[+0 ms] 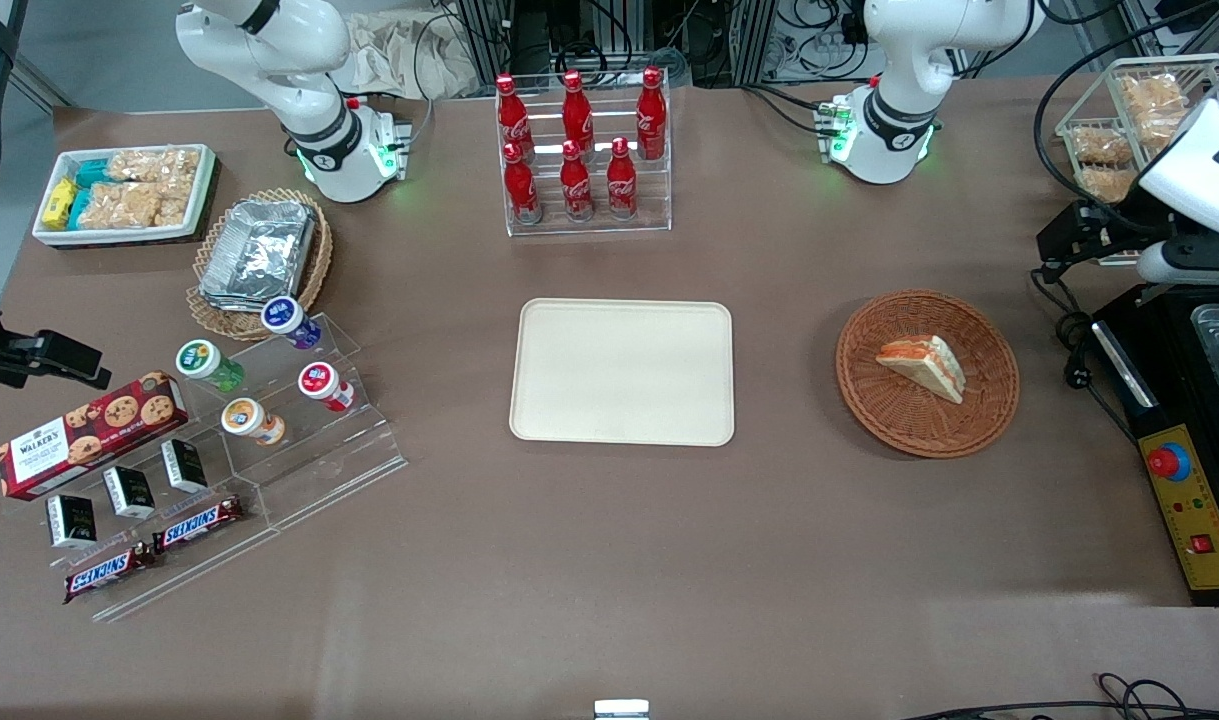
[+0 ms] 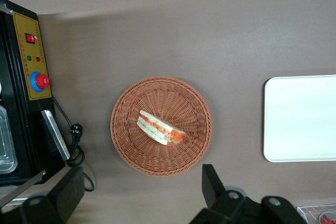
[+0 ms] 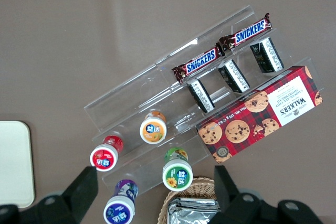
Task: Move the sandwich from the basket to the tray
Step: 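Lower the open left gripper over the wrapped sandwich in the wicker basket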
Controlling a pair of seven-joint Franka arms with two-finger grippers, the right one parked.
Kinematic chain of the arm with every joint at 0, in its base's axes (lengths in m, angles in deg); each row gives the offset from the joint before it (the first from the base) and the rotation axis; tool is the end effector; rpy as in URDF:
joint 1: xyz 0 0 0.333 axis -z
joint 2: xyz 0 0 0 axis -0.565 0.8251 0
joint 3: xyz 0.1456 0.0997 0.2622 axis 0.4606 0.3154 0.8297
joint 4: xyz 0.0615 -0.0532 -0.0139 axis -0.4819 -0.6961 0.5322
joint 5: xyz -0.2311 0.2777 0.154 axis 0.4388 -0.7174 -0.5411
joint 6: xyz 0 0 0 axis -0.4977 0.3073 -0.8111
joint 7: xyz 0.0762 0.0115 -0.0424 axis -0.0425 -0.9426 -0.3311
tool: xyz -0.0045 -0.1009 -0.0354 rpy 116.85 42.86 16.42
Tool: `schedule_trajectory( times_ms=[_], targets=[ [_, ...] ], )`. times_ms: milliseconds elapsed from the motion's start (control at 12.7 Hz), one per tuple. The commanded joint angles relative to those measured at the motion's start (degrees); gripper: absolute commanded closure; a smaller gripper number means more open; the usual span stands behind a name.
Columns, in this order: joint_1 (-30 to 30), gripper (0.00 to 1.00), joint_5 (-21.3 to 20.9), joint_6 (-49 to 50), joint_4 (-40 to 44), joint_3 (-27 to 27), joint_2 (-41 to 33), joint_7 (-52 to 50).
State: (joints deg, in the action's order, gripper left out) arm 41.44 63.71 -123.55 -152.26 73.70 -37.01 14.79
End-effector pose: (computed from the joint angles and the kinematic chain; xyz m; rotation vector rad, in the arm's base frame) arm 0.5364 -0.0494 0.6505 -3.1005 0.1383 -0.0826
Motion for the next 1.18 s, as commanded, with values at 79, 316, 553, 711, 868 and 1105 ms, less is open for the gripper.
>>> schedule_trajectory(
  times_ms=[79, 316, 553, 711, 868, 1105],
  targets=[
    [-0.2, 0.00, 0.3, 1.5, 2.0, 0.0, 1.3, -0.7],
    [-0.2, 0.00, 0.6, 2.7, 1.1, -0.1, 1.2, -12.9],
    [-0.2, 0.00, 3.9, 2.6, -2.1, 0.0, 0.7, -35.2],
    [-0.2, 0.00, 3.5, 1.6, -6.2, 0.0, -0.2, -40.3],
    [-0.2, 0.00, 3.2, -1.8, -11.5, 0.0, -1.8, -46.9],
    [-0.2, 0.00, 3.1, -11.6, -22.7, 0.0, -4.3, -53.2]
  ],
)
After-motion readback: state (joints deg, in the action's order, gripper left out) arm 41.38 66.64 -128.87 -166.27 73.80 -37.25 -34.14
